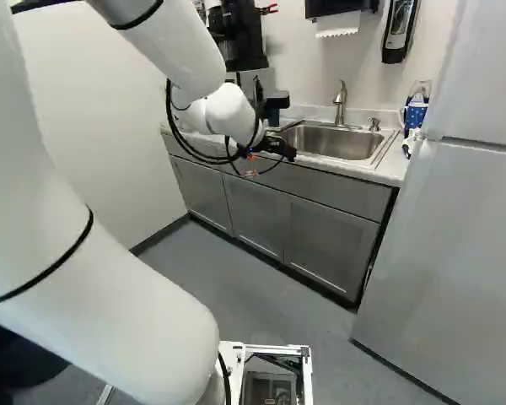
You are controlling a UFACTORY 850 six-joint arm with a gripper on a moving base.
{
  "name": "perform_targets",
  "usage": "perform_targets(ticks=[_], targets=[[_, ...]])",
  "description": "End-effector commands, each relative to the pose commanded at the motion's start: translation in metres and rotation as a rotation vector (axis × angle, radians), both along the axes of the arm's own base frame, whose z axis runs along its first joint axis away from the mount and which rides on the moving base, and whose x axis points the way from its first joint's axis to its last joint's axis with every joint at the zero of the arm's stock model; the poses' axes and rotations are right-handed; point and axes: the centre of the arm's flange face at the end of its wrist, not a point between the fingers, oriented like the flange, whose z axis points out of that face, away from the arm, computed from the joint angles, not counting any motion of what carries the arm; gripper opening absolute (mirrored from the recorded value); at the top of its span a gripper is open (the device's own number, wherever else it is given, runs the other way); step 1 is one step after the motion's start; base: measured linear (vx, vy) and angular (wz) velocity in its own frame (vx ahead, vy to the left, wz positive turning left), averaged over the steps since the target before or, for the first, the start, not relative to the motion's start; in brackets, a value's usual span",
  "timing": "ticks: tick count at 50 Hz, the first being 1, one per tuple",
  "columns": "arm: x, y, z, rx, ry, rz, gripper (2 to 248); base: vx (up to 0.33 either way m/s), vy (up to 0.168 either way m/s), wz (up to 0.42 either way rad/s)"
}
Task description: Rinse the cup and place it in the tray
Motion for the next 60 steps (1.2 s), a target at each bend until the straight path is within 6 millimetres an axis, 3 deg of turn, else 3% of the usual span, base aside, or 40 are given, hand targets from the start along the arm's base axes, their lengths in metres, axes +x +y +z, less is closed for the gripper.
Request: perform_targets(ticks=[29,60], targets=[[-0.052,0.052,-0.067,-0.017,-0.148,0.102,247,0.0,0.0,0.0],[-0.105,0.083,-0.111,-0.025,-0.26,0.173,247,0.0,0.0,0.0]])
